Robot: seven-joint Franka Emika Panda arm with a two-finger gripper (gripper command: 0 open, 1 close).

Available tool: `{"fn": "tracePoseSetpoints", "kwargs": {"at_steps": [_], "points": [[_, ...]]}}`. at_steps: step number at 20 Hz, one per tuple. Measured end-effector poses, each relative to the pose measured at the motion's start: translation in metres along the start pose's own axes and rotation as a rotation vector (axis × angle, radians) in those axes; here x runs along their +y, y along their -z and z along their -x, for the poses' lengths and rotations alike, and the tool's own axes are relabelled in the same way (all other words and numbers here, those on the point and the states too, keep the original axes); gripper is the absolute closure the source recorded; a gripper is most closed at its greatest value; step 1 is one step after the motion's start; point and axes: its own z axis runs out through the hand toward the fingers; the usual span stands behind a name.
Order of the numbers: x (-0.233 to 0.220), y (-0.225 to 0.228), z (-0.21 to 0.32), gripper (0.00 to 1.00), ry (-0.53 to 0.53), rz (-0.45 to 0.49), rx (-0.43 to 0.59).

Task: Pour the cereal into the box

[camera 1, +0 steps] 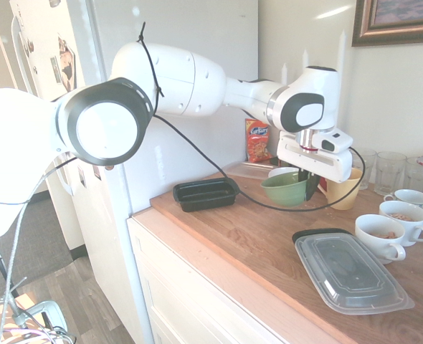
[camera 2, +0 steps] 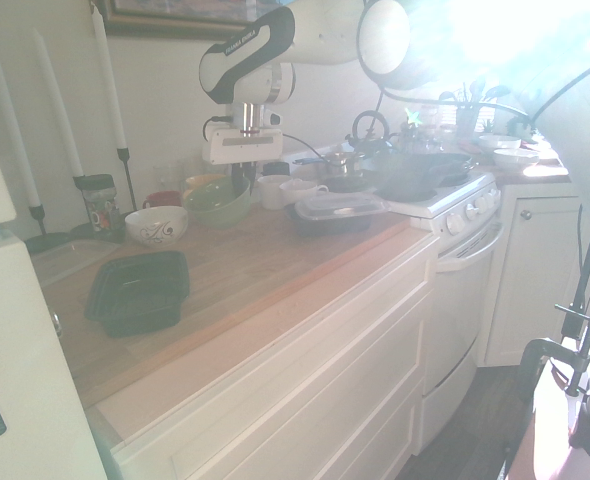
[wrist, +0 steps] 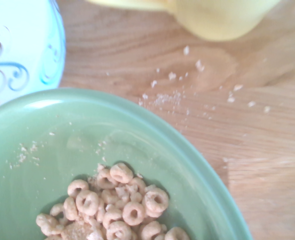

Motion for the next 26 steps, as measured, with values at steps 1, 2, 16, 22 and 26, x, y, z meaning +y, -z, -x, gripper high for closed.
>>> {"fn": "tracePoseSetpoints", "kwargs": {"at_steps": [1, 2, 16, 22, 26], "points": [[-0.001, 0.012, 0.004, 1.0, 0.006, -0.001, 0.008], [-0.002, 0.022, 0.009, 1.0, 0.014, 0.004, 0.017], [-0.131, 0.036, 0.218, 1.0, 0.133, 0.233, 0.286], [-0.135, 0.006, 0.259, 1.0, 0.145, 0.348, 0.47], [-0.127, -0.002, 0.272, 1.0, 0.169, 0.382, 0.596]]}}
